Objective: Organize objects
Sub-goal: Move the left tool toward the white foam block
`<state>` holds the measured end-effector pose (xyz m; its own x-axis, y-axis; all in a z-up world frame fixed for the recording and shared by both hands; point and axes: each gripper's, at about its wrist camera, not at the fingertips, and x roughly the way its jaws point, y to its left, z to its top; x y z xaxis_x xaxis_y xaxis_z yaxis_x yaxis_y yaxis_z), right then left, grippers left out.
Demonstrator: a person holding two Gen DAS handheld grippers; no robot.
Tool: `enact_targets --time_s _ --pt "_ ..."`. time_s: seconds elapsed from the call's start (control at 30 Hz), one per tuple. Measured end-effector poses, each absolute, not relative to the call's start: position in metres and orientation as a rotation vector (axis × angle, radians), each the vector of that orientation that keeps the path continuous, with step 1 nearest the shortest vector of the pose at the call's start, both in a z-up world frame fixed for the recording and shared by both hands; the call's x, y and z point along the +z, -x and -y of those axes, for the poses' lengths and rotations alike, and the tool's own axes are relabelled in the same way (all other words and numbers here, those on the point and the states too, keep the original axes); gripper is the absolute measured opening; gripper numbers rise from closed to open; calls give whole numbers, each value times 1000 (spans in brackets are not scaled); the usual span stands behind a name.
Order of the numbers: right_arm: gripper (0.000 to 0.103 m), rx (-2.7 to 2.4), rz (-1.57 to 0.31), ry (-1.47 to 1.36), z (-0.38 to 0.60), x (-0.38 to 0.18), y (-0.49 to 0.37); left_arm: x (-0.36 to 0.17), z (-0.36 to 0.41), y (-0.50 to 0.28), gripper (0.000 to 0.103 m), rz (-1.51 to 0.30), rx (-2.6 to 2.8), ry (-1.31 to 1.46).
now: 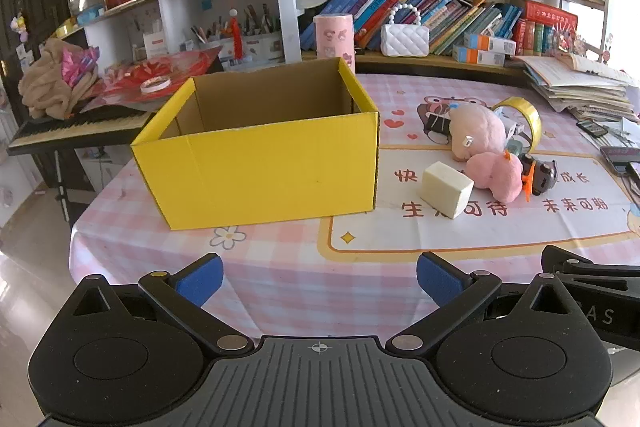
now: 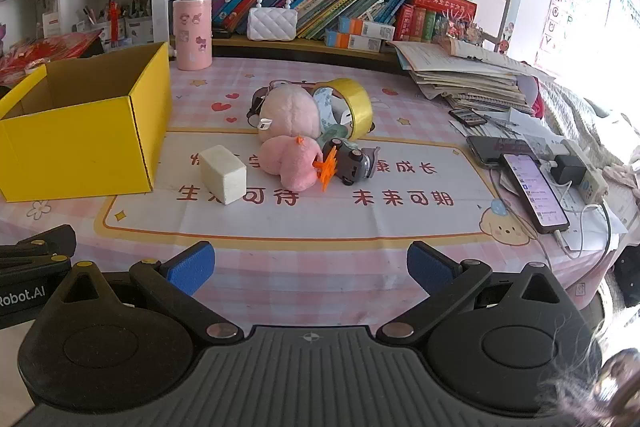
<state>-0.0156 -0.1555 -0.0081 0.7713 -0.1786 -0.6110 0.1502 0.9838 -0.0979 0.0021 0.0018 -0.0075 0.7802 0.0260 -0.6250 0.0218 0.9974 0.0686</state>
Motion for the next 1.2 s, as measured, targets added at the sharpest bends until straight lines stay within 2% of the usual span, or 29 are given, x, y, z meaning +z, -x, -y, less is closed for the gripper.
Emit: enact_targets --time_s 1.2 --pt "103 -186 -701 26 172 -12 4 -11 15 -17 103 -712 -26 -78"
